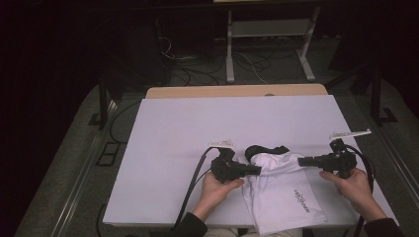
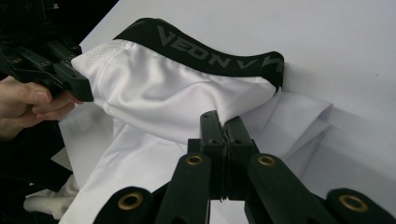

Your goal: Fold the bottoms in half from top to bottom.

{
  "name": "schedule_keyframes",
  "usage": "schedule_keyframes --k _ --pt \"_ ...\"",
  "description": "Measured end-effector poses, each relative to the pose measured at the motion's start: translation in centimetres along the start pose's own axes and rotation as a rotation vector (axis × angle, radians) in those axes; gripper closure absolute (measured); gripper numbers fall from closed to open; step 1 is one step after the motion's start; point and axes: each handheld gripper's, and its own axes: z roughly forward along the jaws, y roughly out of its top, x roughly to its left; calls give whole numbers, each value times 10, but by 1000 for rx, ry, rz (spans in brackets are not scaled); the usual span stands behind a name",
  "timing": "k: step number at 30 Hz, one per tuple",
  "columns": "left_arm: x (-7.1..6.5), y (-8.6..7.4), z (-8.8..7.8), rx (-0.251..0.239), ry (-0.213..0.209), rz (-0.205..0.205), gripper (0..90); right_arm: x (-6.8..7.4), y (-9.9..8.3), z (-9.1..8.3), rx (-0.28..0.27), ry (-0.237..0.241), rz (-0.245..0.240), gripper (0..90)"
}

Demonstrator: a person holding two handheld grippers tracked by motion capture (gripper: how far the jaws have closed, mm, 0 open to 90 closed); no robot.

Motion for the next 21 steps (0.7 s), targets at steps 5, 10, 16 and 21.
schedule_keyframes --k 5,10,16,21 --pt "-2 -9 3 3 -19 -34 868 2 -3 -2 16 4 -10 879" --pt "-4 -15 5 11 -27 -39 869 3 -8 -4 24 4 -11 879" --pt "-6 -23 9 23 -35 -46 869 4 -14 -5 44 4 -12 879" --pt "-8 -30 12 38 -41 -59 868 3 -17 -4 58 4 -10 878"
